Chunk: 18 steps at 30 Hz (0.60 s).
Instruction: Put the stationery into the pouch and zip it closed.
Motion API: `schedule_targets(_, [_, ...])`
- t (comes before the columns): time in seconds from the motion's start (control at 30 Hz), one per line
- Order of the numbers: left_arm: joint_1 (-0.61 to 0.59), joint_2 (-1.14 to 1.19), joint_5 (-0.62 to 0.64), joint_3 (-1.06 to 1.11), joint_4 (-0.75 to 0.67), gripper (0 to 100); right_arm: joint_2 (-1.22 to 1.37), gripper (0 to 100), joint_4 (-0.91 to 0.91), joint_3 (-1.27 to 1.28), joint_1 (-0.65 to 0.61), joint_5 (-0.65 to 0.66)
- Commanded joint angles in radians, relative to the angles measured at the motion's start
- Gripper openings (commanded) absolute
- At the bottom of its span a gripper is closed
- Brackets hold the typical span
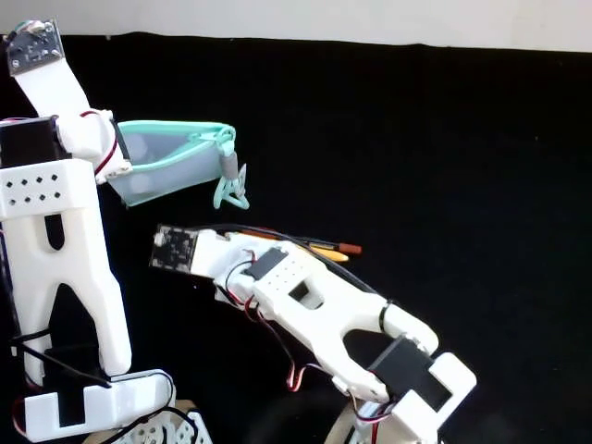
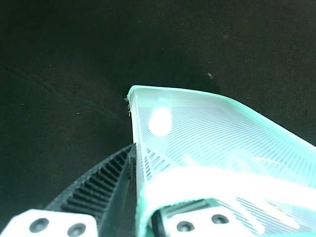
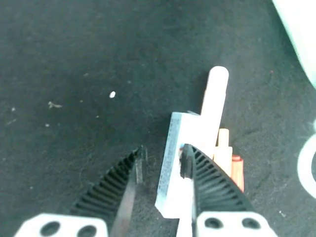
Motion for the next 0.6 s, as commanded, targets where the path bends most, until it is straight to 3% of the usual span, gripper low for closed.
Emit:
schedule_targets(0.0, [0.013,-0.002,0.005,-0.027,-0.020,1,-0.022,13.0,-0.010,-0.061,0.044,-0.041])
schedule_targets(0.57, [0.015,0.102,0.006,-0.038,-0.021,1,0.104,12.9,-0.070,-0.087,0.018,-0.043])
